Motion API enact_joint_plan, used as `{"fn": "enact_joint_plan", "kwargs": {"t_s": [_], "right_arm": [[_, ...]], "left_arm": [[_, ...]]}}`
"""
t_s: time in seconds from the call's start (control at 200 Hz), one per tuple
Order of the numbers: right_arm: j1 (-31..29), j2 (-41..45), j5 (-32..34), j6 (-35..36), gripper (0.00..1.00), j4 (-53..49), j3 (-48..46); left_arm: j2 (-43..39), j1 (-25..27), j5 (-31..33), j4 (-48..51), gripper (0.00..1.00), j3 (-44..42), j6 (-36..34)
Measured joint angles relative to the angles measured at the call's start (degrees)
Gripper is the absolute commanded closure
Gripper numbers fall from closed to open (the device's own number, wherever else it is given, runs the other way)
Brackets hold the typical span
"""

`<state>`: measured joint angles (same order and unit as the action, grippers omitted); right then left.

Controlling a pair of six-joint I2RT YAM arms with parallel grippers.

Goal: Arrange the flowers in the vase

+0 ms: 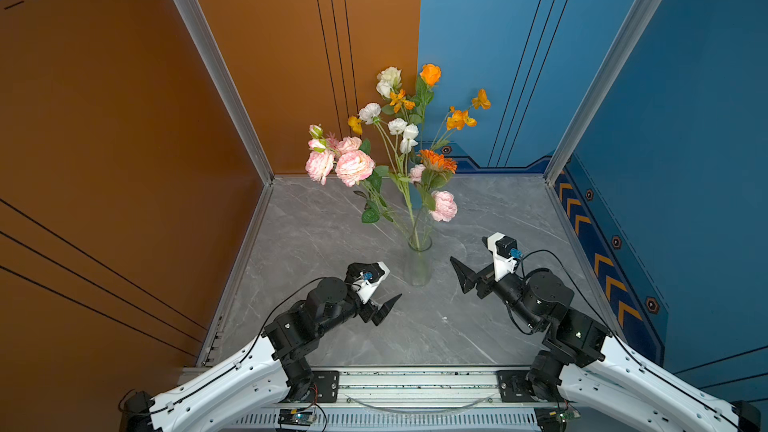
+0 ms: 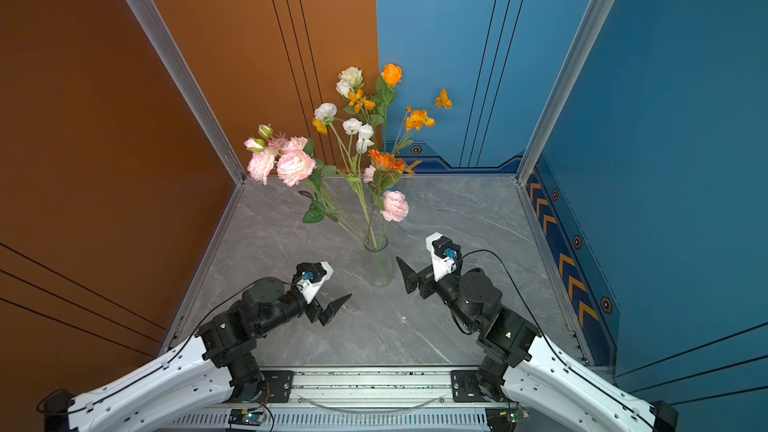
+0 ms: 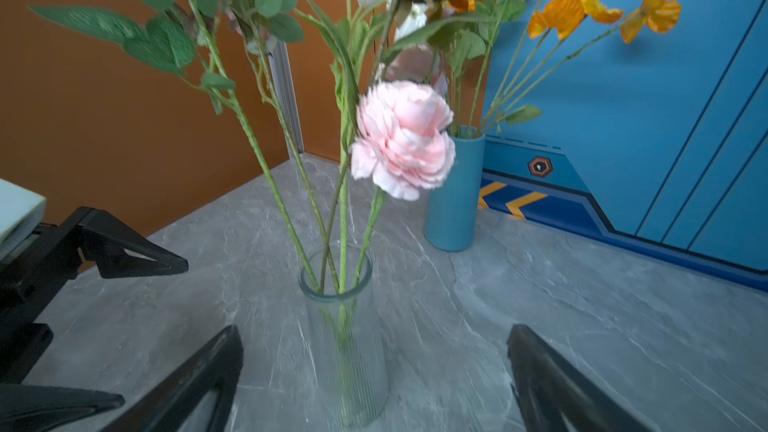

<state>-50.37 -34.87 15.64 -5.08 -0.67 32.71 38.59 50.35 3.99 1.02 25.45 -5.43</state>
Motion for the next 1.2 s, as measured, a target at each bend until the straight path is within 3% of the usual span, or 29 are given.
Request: {"fn": "enact_joint_plan", "kwargs": {"t_s": [0.2,0.41,0.786,1.201], "right_arm": [[0.0,0.3,-0.2,-2.8,0.0,-2.4,-6.0],[0.0,1.3,-5.2,-3.1,0.0,-1.0,-9.9],[1.9,1.2,-6.8,-2.3,0.0,1.1,-9.9],[2.2,-4.2,-11.3,-0.9,0.0,6.3,-8.9]], "left_arm": [[7.9,0.2,4.7,-16.6,0.02,-7.8,1.4],[21.0,0.1,5.0,-33.8,0.02,-7.5,1.4],[43.5,-3.7,2.3,-62.6,0.02,-4.1,1.2],[56.1,-6.4,-4.0,-77.8,0.01,1.2,5.0]]}}
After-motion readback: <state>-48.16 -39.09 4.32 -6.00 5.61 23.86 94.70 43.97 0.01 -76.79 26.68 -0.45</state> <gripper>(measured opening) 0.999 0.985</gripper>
